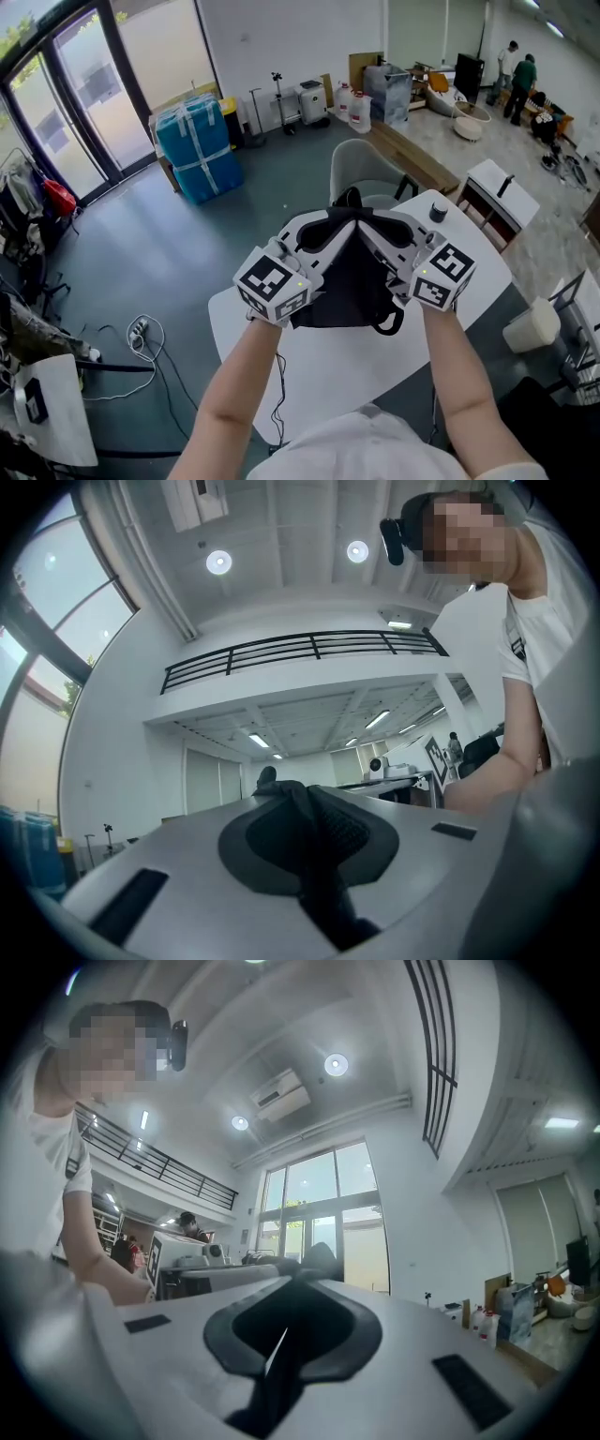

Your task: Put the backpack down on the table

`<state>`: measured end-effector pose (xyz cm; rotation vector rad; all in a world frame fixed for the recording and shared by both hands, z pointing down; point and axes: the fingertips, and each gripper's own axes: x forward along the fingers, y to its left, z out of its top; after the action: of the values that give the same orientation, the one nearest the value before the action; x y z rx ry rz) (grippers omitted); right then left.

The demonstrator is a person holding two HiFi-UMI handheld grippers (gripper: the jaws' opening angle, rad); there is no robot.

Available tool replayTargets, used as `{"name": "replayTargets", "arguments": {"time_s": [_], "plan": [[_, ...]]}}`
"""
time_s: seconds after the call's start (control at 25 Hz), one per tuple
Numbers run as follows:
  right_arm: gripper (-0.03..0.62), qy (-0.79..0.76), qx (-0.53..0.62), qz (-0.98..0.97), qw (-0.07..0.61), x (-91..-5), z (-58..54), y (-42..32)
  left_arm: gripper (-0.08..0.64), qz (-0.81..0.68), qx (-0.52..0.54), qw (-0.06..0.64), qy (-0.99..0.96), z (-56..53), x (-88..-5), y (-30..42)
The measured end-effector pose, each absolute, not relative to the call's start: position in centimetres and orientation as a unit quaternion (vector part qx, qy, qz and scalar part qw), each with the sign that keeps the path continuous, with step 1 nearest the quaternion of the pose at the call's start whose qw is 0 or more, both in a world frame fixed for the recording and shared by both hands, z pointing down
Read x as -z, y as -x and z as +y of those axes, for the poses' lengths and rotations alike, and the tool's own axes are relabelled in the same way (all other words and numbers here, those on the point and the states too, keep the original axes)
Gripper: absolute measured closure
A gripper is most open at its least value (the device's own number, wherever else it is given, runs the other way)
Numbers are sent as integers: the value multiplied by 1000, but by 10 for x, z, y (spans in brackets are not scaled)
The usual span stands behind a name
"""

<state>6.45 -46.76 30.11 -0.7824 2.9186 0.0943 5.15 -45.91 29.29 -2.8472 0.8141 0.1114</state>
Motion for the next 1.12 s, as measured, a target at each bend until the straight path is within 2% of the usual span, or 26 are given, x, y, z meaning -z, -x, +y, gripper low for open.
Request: {"name": "replayTargets", "arguments": {"time_s": [0.36,0.84,1.12], "plan": [[560,255,19,965,53,-350,-473,-58,514,286,-23,48,957,-465,-341,-45],[559,257,42,964,56,-373,-460,-61,514,282,-25,27,959,-452,-363,-48],[558,265,46,963,35,-398,-448,-57,514,283,-14,14,959,-438,-388,-44]]}}
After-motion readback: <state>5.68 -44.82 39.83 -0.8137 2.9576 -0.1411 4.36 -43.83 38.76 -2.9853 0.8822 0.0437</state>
